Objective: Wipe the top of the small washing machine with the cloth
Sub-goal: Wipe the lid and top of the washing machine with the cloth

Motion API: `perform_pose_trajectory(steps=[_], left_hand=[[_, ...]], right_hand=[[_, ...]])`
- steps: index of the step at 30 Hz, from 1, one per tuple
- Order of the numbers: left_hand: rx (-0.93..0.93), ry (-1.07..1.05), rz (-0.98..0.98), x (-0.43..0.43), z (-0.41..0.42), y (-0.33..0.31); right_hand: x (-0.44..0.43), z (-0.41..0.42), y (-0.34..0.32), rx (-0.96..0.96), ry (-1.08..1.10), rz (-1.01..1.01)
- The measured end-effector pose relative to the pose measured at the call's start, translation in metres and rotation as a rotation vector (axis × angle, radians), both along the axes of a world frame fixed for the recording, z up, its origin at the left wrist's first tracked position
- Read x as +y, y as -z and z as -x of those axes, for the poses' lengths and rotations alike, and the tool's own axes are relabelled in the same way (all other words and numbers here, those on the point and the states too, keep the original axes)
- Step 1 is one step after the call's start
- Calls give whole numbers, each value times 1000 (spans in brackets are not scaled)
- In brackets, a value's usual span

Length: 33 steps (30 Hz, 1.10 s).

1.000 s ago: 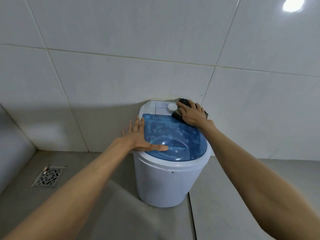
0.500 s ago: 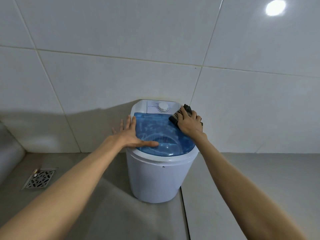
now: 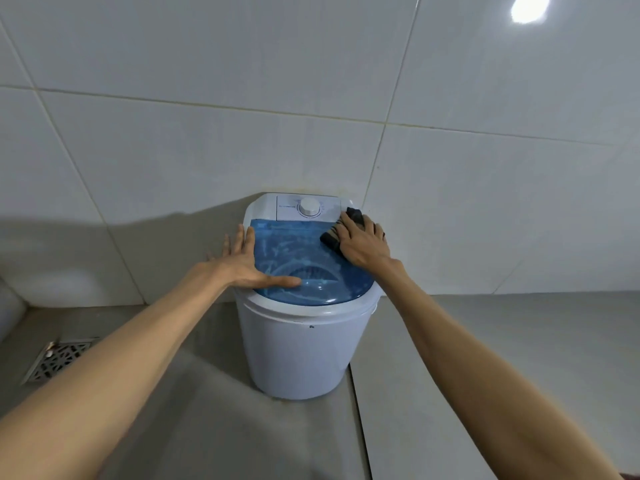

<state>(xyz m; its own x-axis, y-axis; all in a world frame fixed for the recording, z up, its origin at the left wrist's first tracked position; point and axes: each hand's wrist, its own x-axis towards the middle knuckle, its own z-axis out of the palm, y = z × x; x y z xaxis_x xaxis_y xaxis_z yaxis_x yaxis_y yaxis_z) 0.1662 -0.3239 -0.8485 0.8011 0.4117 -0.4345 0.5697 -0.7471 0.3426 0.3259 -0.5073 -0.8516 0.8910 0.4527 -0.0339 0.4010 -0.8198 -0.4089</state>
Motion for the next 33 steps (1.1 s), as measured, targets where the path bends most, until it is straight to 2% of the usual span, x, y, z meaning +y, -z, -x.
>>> perform_pose_trajectory(steps=[4, 12, 19, 25, 29, 31, 33], left_hand=[[-3, -4, -1, -1, 0, 0], [-16, -9, 14, 0, 1, 3], [-18, 1, 3, 0, 0, 5], [-2, -11, -12, -3, 3, -1], [-29, -18, -19, -5, 6, -2], [-49, -12, -12, -5, 7, -1], [-61, -3, 2, -4, 7, 0]], right_hand=[[14, -22, -7, 62, 36, -33], [29, -42, -15, 51, 62, -74], [0, -11, 1, 51, 49, -137], [-22, 32, 10, 45, 153, -176], [-23, 64, 14, 29, 254, -140], [-24, 76, 12, -14, 253, -33], [-29, 85, 4, -23, 163, 117]])
